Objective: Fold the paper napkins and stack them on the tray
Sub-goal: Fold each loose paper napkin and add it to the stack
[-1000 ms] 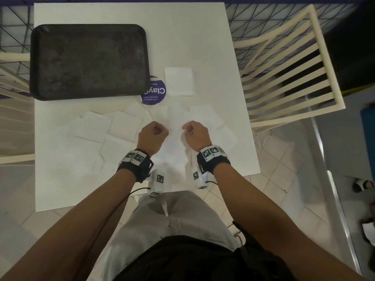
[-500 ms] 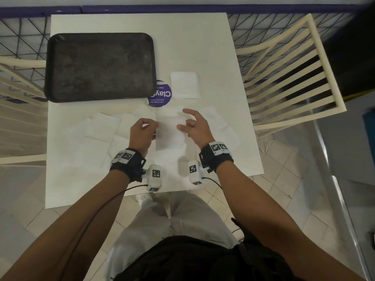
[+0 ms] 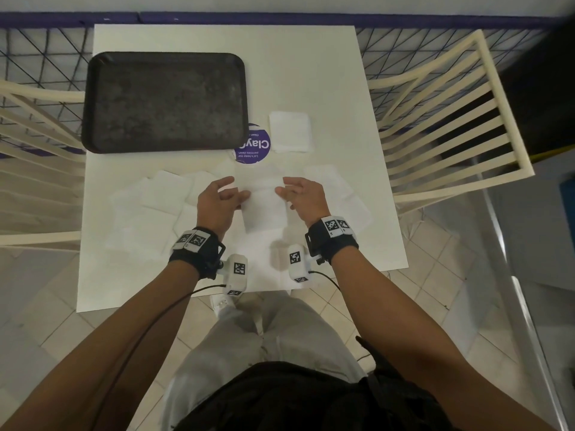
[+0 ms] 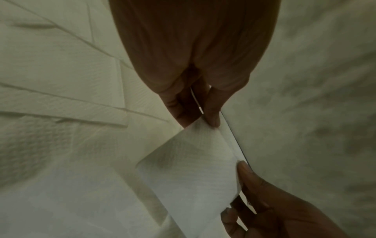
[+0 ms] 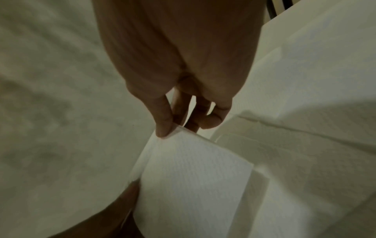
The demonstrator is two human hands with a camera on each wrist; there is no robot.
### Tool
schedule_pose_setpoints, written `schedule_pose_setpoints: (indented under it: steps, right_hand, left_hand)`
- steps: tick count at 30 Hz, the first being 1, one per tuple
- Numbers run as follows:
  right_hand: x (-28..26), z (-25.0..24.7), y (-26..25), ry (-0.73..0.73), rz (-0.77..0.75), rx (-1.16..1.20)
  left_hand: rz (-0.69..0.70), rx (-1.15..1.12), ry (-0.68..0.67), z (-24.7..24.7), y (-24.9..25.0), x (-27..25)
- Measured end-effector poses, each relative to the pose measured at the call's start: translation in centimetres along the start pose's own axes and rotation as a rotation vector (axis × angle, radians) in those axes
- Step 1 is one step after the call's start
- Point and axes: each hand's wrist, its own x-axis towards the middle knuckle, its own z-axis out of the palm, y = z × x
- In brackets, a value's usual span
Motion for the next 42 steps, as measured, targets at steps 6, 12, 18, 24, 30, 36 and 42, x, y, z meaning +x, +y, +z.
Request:
schedule_pose_setpoints:
  steps: [6,12,18,24,30,36,42]
  right_hand:
    - [-0.4,0.3,-0.5,-0.012,-0.024,0.020]
    - [-0.7,0.5,-0.3,-0.037,-0.125,-0.047]
    - [-0.7,0.8,0.2,-0.057,-0.112,-0.069]
    - [-1.1,0.7,-0.5,-0.099,-0.009,0.071]
    - [-0.5,0.8,-0.3,-0.081,-0.054,0.013]
    - [-0.4,1.5,-1.0,-0.095,-0.239,-0.241]
    - [-0.6,2.9,-1.5,-0.151,-0.335,-0.395]
  left_hand:
    - [-0.051,-0.083,0.000,0.0,-0.2,-0.3]
    - [-0.040,-0.088,-0.066,-0.1,-0.1,-0.7]
    - [-0.015,-0.071,-0.087,-0.4,-0.3,-0.5]
    - [-0.053,-0.054,-0.085,-0.5,-0.1,-0.7]
    - [0.066,0.030,-0.047,-0.5,-0.7,-0.1]
    - [0.085,0.077,-0.068,-0.4,-0.8,-0.3]
    - [0.133,0.170,-0.084,-0.3,-0.6,-0.5]
